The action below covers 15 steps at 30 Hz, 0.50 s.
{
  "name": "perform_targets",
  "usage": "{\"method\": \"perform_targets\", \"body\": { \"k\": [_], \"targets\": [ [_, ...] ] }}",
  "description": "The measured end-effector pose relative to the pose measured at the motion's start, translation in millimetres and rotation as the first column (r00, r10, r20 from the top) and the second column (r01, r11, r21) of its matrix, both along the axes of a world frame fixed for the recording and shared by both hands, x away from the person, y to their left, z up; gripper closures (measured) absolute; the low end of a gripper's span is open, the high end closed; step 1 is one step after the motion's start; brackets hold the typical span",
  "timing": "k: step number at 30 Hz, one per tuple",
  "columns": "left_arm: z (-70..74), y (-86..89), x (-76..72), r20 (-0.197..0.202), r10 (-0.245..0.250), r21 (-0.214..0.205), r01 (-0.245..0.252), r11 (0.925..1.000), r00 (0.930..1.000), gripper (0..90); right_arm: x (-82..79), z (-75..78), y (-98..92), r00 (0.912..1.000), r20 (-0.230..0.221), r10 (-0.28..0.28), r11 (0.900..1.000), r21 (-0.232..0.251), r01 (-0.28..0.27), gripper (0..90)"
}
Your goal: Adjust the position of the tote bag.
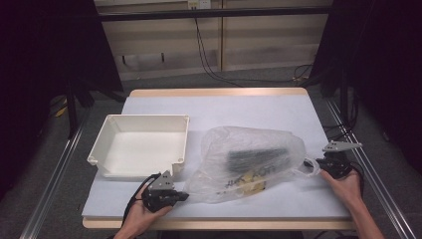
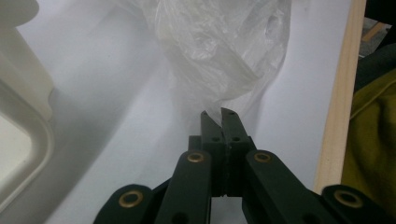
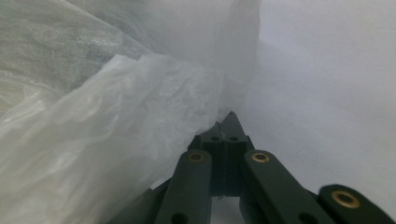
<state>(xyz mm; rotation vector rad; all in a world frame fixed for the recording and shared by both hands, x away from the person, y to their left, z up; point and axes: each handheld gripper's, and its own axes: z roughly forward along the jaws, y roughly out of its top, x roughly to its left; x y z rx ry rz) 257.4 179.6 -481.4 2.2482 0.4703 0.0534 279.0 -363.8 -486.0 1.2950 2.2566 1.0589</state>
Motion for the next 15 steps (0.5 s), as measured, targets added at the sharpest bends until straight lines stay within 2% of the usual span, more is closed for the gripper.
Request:
{"method": "perform_targets", "body": {
  "k": [2, 3, 4, 5, 6, 10, 11, 13, 14, 15],
  "targets": [
    [1.5, 0.9, -0.3, 0.006, -0.006, 0.012, 0.006, 0.9999, 1.0, 88.3, -1.0, 0.4, 0.2, 1.0, 0.002, 0.0, 1.0, 0.004, 0.0, 90.0],
    [2.0, 1.4, -1.4, 0.008, 0.001, -0.005, 0.0, 1.0, 1.0, 88.3, -2.1, 0.9, 0.1, 0.9999, 0.011, 0.007, 0.9998, 0.021, -0.007, 90.0],
    [5.2, 3.1, -3.7, 0.007, 0.007, -0.049, -0.007, 0.9988, 0.9999, 79.8, -5.7, 4.9, 0.0, 0.9989, 0.044, 0.015, 0.9994, 0.03, -0.016, 82.3],
    [5.2, 3.1, -3.7, 0.007, 0.007, -0.049, -0.007, 0.9988, 0.9999, 78.8, -5.7, 4.9, 0.0, 0.9989, 0.044, 0.015, 0.9994, 0.03, -0.016, 82.3],
    [6.6, 3.8, -5.0, 0.009, 0.006, -0.067, -0.005, 0.9978, 0.9999, 78.8, -7.6, 8.0, -0.2, 0.9982, 0.058, 0.015, 0.9987, 0.048, -0.017, 79.3],
    [11.6, 5.1, -12.0, 0.023, 0.016, -0.103, -0.014, 0.9946, 0.9996, 69.7, -16.1, 20.0, 1.2, 0.9933, 0.114, 0.02, 0.996, 0.085, -0.03, 76.3],
    [14.3, 5.7, -15.5, 0.032, 0.015, -0.132, -0.01, 0.9912, 0.9994, 65.0, -19.8, 23.7, 2.5, 0.9923, 0.124, 0.01, 0.996, 0.087, -0.021, 72.3],
    [16.4, 6.3, -17.5, 0.046, 0.014, -0.131, -0.008, 0.9913, 0.9988, 63.4, -22.3, 24.7, 2.8, 0.9914, 0.131, 0.008, 0.9967, 0.078, -0.019, 71.9],
    [20.2, 8.4, -21.3, 0.058, 0.014, -0.153, -0.005, 0.9882, 0.9982, 60.3, -28.5, 26.6, 1.9, 0.9907, 0.135, 0.01, 0.9962, 0.085, -0.021, 68.8],
    [20.2, 8.4, -21.3, 0.058, 0.014, -0.153, -0.005, 0.9882, 0.9982, 57.6, -31.9, 28.0, 1.2, 0.9896, 0.143, 0.015, 0.9967, 0.076, -0.026, 67.7]
  ]
}}
